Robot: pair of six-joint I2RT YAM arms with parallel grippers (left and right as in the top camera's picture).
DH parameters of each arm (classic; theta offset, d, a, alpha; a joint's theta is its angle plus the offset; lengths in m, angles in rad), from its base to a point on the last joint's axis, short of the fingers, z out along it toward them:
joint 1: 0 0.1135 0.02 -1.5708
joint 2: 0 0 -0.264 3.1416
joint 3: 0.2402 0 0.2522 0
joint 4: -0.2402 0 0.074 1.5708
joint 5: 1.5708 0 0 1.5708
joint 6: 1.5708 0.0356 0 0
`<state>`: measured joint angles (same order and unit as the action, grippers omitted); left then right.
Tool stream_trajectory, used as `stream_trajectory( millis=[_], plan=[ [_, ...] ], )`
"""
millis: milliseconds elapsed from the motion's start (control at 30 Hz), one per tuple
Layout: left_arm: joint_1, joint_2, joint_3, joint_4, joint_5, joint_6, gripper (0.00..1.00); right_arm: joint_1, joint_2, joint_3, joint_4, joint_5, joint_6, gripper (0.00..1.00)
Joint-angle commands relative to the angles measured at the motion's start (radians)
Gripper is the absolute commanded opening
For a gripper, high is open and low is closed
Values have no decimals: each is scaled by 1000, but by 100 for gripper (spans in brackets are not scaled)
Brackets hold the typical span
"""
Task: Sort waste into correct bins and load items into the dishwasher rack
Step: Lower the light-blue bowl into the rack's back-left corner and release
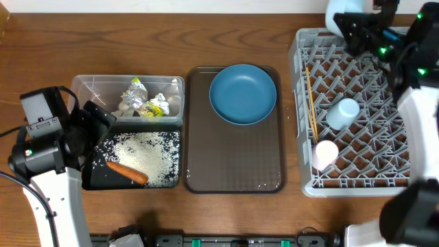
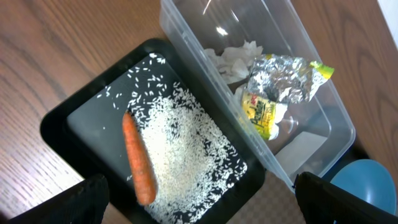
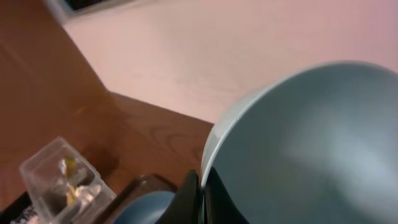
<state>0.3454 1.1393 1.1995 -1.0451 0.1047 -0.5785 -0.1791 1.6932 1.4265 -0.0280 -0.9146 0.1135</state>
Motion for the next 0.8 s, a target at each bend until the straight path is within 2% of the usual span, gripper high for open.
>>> stream_trajectory(
  millis=[0,367,767],
  plan=[
    [3,4,13,-2,-12,9,97,-14,64,10,81,-100,149,1],
    [3,4,13,-2,-12,10,97,-18,273,10,174,-110,159,1],
    [3,4,13,-2,-12,9,97,-35,359,0,127,-125,151,1]
  ],
)
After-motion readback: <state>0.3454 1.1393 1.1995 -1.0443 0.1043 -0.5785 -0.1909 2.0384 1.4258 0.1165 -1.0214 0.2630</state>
